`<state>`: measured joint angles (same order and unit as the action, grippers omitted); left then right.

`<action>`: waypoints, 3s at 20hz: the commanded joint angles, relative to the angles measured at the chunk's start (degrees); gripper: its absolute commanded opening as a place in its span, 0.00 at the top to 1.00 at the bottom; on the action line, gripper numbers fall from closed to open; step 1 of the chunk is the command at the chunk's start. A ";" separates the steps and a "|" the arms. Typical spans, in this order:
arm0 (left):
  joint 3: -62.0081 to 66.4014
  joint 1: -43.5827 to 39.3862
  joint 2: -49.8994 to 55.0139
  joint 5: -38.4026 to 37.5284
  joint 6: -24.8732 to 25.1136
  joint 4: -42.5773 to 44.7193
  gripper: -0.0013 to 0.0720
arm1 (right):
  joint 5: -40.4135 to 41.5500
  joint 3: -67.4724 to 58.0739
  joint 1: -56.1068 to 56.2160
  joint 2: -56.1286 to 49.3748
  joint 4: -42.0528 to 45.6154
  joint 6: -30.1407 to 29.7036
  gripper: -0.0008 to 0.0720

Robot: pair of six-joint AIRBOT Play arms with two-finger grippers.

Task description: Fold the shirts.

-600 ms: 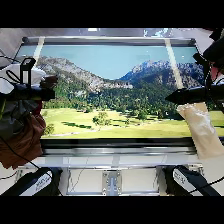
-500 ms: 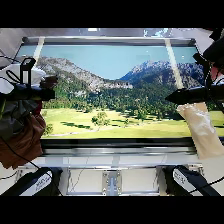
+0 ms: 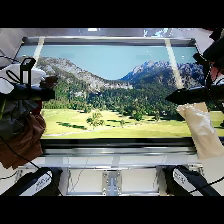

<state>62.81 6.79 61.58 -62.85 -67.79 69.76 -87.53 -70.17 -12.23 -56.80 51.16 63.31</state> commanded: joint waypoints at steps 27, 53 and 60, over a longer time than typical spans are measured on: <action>-0.09 26.67 8.33 10.80 -36.70 48.54 0.20 | 15.21 -0.07 0.09 0.02 -3.98 0.20 0.79; 1.18 26.03 -3.06 -0.04 -14.01 -37.48 0.97 | 7.13 -6.29 0.11 0.09 -22.56 2.27 0.52; 0.98 -14.21 -3.41 4.94 -13.77 -33.24 0.97 | -4.81 -25.44 0.07 0.09 -21.62 3.67 0.57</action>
<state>63.88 7.66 57.67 -60.47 -82.72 35.99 -88.20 -88.66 -12.16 -56.73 28.95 66.52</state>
